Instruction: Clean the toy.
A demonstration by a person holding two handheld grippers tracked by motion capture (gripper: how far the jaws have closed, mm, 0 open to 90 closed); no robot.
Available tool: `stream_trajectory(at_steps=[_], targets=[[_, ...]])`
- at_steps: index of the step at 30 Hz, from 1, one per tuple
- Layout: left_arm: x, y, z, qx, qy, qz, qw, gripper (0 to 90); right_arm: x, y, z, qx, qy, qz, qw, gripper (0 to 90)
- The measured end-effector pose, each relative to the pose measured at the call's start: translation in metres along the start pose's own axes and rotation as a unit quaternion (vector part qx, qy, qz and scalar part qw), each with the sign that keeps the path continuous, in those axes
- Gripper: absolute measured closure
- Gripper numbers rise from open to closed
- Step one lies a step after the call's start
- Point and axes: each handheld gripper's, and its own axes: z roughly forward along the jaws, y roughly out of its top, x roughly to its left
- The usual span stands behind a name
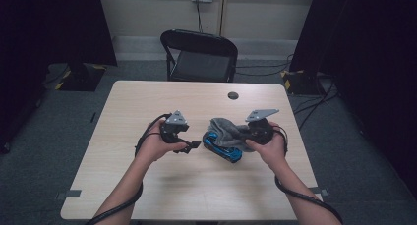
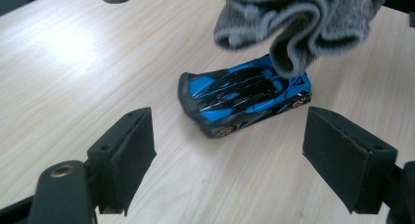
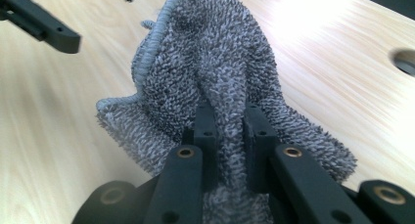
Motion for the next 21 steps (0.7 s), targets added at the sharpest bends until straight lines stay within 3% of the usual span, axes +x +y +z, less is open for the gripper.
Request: stream_trajectory(at_steps=[4, 7, 10, 18, 21], targets=[[0.004, -0.005, -0.014, -0.010, 0.006, -0.004, 0.9999, 19.0, 0.014, 0.009, 0.012, -0.002, 0.019, -0.011, 0.9998, 79.8], [0.008, -0.010, -0.024, -0.013, 0.010, -0.009, 0.9998, 19.0, 0.036, 0.017, 0.035, 0.006, 0.050, -0.031, 0.9982, 79.8], [0.013, -0.016, -0.032, -0.010, 0.015, -0.014, 0.9997, 19.0, 0.051, 0.023, 0.049, 0.013, 0.065, -0.047, 0.9967, 79.8], [0.022, -0.029, -0.051, -0.029, 0.031, -0.027, 0.9987, 19.0, 0.076, 0.025, 0.086, 0.032, 0.098, -0.069, 0.9923, 79.5], [0.024, -0.037, -0.056, -0.025, 0.038, -0.030, 0.9985, 19.1, 0.085, 0.024, 0.098, 0.033, 0.111, -0.073, 0.9905, 79.5]])
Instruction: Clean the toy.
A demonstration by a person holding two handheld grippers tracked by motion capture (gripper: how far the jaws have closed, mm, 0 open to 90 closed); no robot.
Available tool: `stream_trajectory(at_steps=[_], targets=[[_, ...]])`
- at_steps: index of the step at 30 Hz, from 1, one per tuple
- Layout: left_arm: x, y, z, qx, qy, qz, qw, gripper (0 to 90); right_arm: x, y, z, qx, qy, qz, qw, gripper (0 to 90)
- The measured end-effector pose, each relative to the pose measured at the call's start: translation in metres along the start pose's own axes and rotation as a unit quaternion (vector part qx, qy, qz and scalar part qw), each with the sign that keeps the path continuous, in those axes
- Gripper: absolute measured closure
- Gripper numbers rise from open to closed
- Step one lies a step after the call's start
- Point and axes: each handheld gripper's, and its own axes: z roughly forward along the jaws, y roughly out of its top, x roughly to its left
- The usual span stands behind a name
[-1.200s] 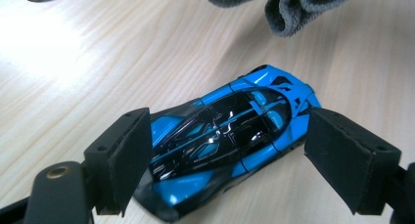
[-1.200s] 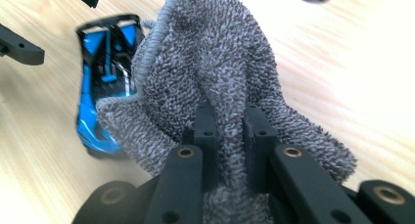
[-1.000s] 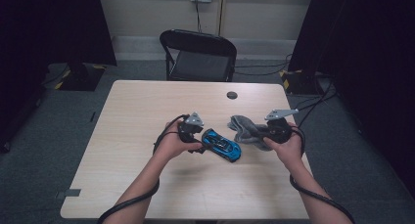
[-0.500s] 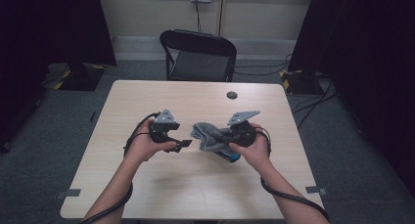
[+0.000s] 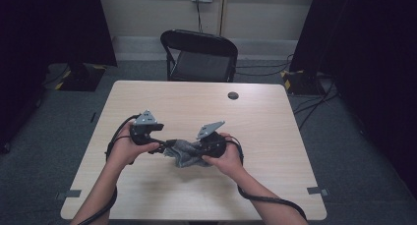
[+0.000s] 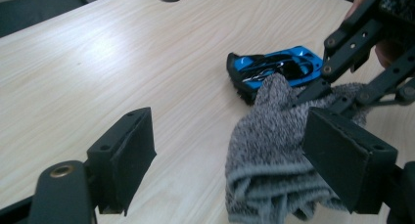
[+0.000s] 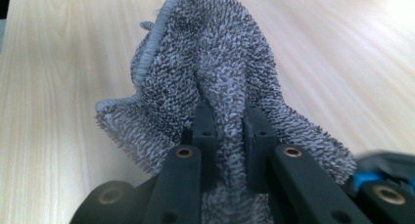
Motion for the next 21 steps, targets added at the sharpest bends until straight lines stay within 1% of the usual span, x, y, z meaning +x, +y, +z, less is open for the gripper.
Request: stream_trajectory(at_steps=[3, 6, 8, 10, 12, 15, 17, 18, 19, 21], targets=[[0.002, -0.007, -0.003, 0.005, 0.006, -0.001, 1.0000, 19.1, 0.007, 0.000, 0.014, 0.006, 0.010, -0.012, 0.9999, 79.5], [0.003, -0.013, -0.006, -0.001, 0.007, -0.008, 0.9999, 19.1, 0.013, 0.001, 0.028, 0.015, 0.018, -0.022, 0.9995, 79.4], [0.004, -0.016, -0.007, -0.001, 0.009, -0.008, 0.9999, 19.1, 0.017, 0.004, 0.035, 0.020, 0.022, -0.030, 0.9991, 79.3], [0.004, -0.020, -0.006, -0.003, 0.008, -0.011, 0.9999, 19.3, 0.020, 0.006, 0.039, 0.024, 0.022, -0.038, 0.9988, 79.0], [0.004, -0.023, -0.005, -0.005, 0.008, -0.013, 0.9999, 19.3, 0.021, 0.006, 0.044, 0.023, 0.026, -0.038, 0.9987, 78.8], [0.005, -0.029, -0.003, 0.000, 0.006, -0.015, 0.9999, 19.6, 0.021, 0.005, 0.050, 0.029, 0.025, -0.041, 0.9984, 77.9], [0.004, -0.032, 0.000, 0.001, 0.003, -0.018, 0.9998, 19.8, 0.021, 0.003, 0.052, 0.029, 0.027, -0.045, 0.9982, 75.7], [0.003, -0.035, 0.001, 0.003, 0.004, -0.014, 0.9999, 19.8, 0.020, 0.002, 0.052, 0.027, 0.029, -0.045, 0.9982, 74.1], [0.003, -0.036, 0.002, 0.004, 0.000, -0.017, 0.9998, 19.8, 0.020, 0.001, 0.052, 0.024, 0.030, -0.043, 0.9984, 72.6], [0.002, -0.038, 0.004, 0.007, -0.001, -0.015, 0.9999, 20.0, 0.018, 0.000, 0.051, 0.023, 0.027, -0.040, 0.9985, 69.3]])
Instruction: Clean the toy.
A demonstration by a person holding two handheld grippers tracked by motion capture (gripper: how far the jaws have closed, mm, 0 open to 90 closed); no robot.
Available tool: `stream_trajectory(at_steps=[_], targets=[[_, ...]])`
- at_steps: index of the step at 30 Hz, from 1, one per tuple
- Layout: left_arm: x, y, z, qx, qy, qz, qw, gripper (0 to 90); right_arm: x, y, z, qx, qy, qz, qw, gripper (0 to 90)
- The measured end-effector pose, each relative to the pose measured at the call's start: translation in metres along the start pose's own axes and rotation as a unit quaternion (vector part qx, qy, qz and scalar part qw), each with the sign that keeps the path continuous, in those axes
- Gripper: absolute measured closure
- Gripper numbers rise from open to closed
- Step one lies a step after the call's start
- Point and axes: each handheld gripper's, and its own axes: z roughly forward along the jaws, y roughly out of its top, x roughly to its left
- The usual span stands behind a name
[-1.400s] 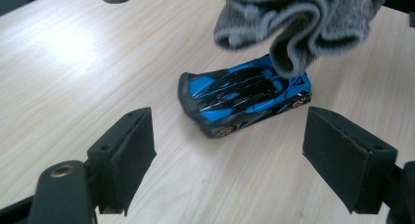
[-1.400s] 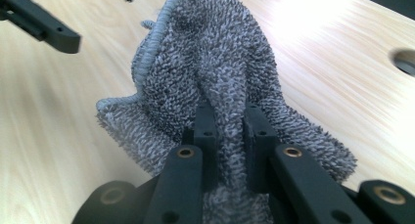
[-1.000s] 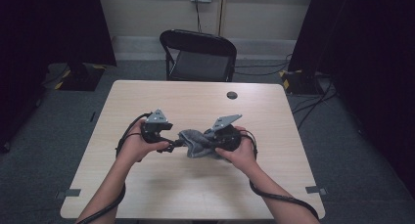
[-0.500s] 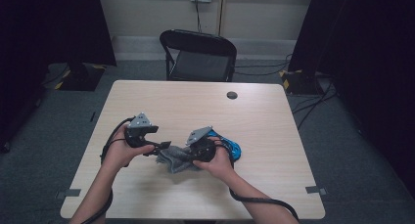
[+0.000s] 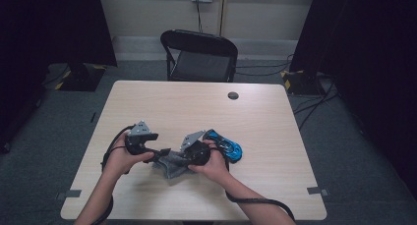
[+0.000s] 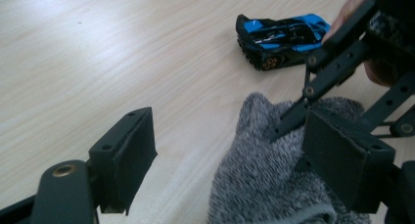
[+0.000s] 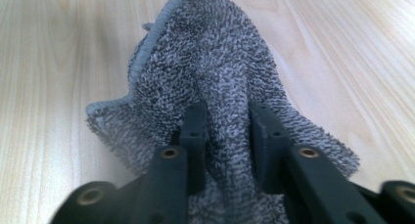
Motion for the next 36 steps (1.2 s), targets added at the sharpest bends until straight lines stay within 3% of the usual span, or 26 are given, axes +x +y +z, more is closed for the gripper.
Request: stream_trajectory(at_steps=[5, 7, 11, 16, 20, 26, 36], targets=[[-0.003, -0.002, 0.002, -0.005, -0.004, 0.004, 1.0000, 20.5, -0.003, 0.000, -0.011, -0.012, -0.013, 0.000, 0.9998, 53.9], [-0.006, -0.002, 0.002, -0.006, -0.009, 0.005, 0.9999, 20.7, -0.006, -0.001, -0.021, -0.041, -0.008, 0.007, 0.9991, 48.2], [-0.013, -0.001, 0.007, -0.003, -0.017, 0.026, 0.9995, 21.2, -0.013, -0.001, -0.041, -0.051, -0.017, 0.012, 0.9985, 40.3], [-0.023, 0.000, 0.022, 0.011, -0.034, 0.052, 0.9980, 19.7, -0.038, -0.015, -0.072, -0.051, -0.063, 0.032, 0.9962, 33.3], [-0.029, 0.001, 0.033, 0.024, -0.041, 0.062, 0.9969, 20.9, -0.056, -0.029, -0.086, -0.028, -0.104, 0.049, 0.9929, 25.3], [-0.041, 0.002, 0.046, 0.035, -0.057, 0.080, 0.9946, 23.4, -0.070, -0.043, -0.079, 0.005, -0.132, 0.062, 0.9892, 22.2], [-0.039, -0.001, 0.052, 0.051, -0.056, 0.094, 0.9927, 24.9, -0.088, -0.049, -0.052, 0.032, -0.120, 0.083, 0.9888, 22.2]])
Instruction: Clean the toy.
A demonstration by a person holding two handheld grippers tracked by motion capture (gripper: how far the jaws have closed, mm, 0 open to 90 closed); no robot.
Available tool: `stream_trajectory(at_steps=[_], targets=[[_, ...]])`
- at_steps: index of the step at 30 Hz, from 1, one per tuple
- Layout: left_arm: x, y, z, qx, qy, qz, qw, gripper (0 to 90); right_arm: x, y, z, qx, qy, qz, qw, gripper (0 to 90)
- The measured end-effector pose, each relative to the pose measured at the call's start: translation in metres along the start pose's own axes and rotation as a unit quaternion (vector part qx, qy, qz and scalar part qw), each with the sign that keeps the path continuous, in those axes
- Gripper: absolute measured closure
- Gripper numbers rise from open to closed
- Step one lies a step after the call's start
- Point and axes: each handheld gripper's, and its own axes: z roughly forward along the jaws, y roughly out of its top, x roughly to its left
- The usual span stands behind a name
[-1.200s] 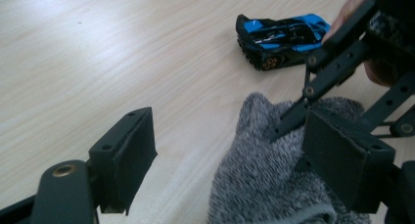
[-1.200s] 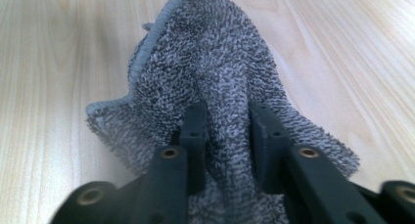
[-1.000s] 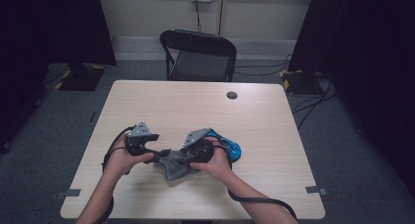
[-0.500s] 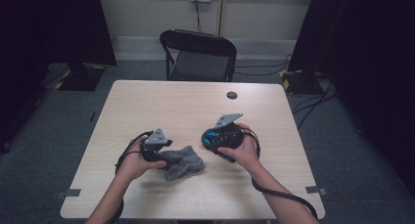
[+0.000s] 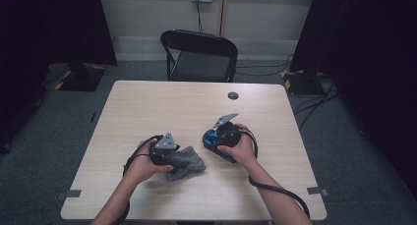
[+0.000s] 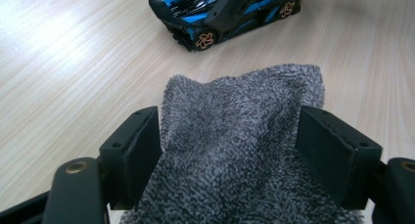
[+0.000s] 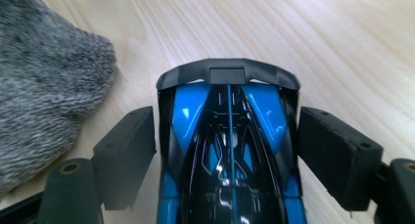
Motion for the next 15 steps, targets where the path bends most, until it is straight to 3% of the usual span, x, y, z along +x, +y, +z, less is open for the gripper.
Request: stream_trajectory(at_steps=[15], targets=[[0.000, 0.000, 0.006, 0.003, -0.007, 0.000, 1.0000, 25.1, -0.001, -0.001, 0.019, 0.007, 0.000, 0.008, 0.9999, 24.5]])
